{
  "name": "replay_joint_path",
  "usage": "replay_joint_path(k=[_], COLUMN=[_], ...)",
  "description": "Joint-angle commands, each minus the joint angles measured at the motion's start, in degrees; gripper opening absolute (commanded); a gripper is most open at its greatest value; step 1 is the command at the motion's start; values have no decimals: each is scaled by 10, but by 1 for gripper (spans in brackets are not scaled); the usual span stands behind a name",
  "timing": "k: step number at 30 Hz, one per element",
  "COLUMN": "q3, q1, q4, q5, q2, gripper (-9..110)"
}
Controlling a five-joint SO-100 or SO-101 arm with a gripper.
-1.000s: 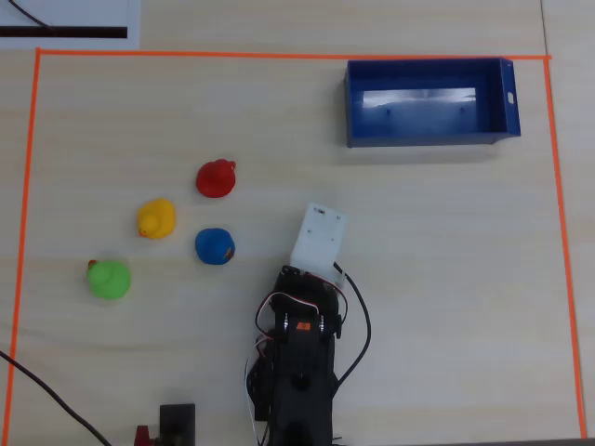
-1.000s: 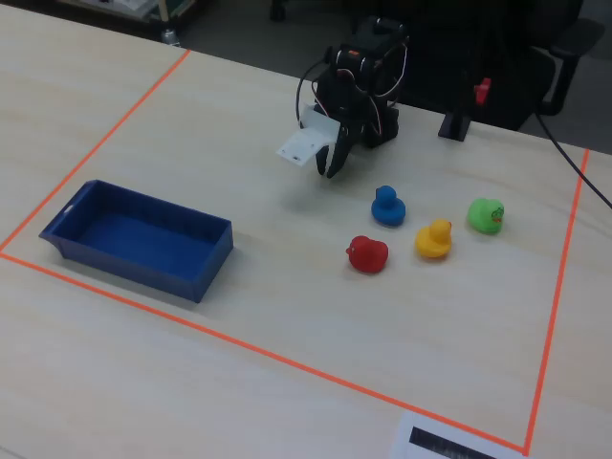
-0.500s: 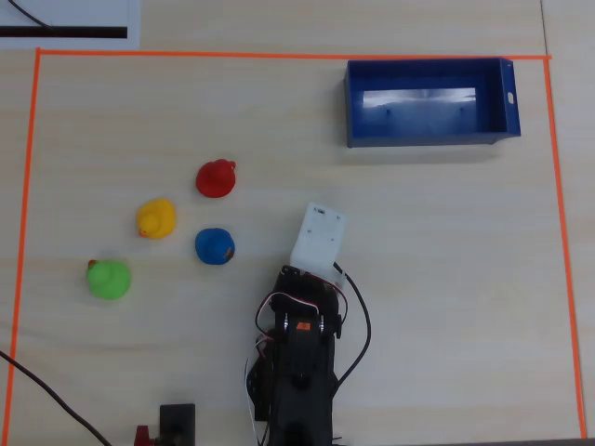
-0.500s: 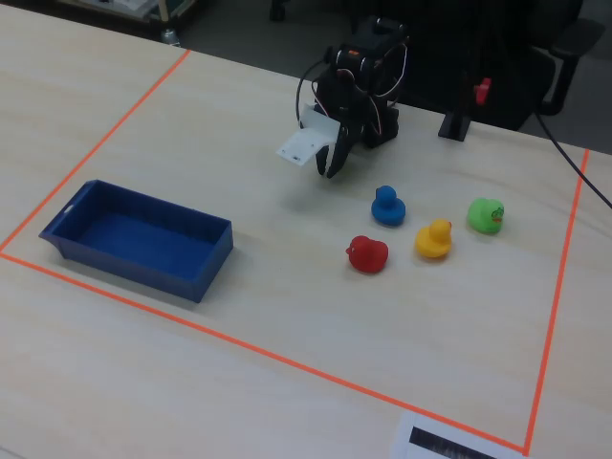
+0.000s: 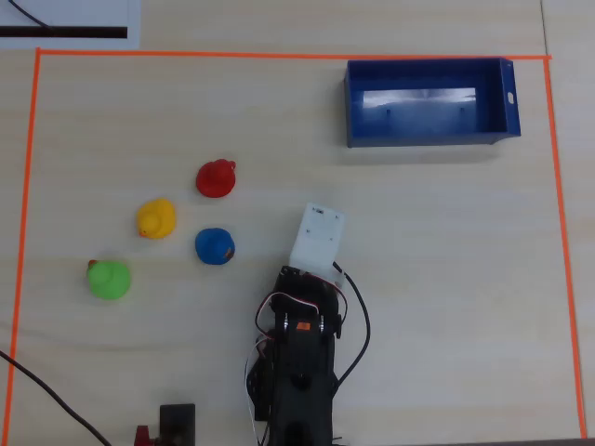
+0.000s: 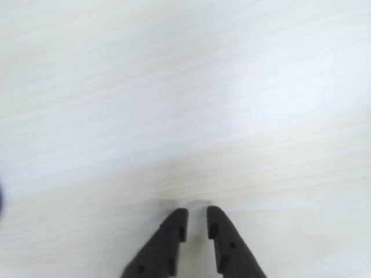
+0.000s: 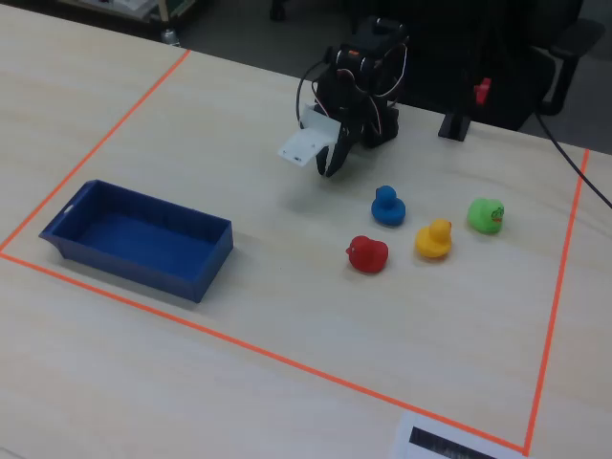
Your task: Grasp yellow duck and put it into box.
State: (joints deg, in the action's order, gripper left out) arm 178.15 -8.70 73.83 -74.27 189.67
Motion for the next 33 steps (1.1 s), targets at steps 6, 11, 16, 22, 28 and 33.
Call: replay_joint_path(k=[6,11,16,22,28,33], q3=[-257,-455,-612,-746,-757,-731], q1=[10,46,152,269,378,424], q4=[52,93,178,249,230,155], q5=[4,67,160,264,344,391], q2=[-179,-310,-408,-508,-601,-671], gripper=[31,34,35,35,35,35])
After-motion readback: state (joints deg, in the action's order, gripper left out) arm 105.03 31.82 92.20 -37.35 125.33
